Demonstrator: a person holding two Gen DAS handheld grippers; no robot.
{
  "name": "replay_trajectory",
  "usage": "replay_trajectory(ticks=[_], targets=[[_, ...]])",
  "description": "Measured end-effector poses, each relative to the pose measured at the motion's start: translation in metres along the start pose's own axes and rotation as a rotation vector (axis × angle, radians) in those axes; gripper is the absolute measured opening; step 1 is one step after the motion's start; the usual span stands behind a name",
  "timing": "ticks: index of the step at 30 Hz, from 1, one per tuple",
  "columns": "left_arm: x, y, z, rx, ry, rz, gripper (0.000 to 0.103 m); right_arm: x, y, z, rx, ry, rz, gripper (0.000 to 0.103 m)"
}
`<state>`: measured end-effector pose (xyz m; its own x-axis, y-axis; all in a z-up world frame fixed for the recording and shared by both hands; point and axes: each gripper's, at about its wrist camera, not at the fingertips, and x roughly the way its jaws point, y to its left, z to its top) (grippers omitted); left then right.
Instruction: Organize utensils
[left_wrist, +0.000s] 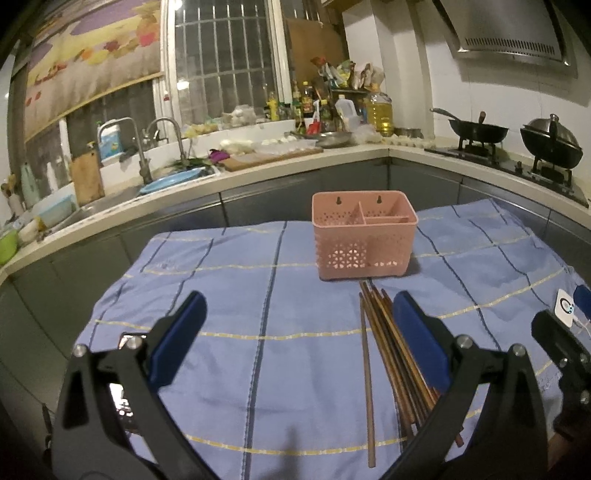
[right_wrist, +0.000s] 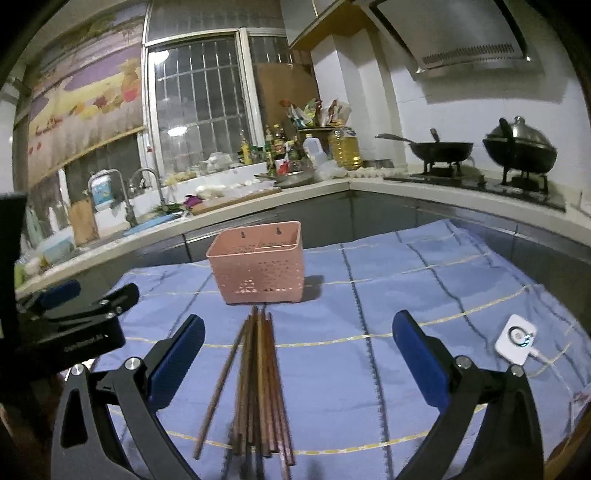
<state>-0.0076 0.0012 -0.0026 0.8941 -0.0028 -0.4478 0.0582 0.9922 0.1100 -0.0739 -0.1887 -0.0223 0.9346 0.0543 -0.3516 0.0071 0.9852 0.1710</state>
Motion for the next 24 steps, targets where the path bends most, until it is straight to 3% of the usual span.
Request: replay_trajectory(ticks=[7,15,24], targets=[[0.005,0.01,0.0,-0.048,-0.007,0.012,0.097,-0.004,-0.005,0.002,0.051,-0.027,0.051,0.1],[0.015,0.025,-0.001,-0.142,0.053,-0.076,0.097,-0.01,-0.012,0.002,0.117,-0.06,0.073,0.1],[0.013,0.022,0.0,-0.099,0.04,-0.026,0.097,-0.019,-0.013,0.005,0.127,-0.114,0.078,0.1]])
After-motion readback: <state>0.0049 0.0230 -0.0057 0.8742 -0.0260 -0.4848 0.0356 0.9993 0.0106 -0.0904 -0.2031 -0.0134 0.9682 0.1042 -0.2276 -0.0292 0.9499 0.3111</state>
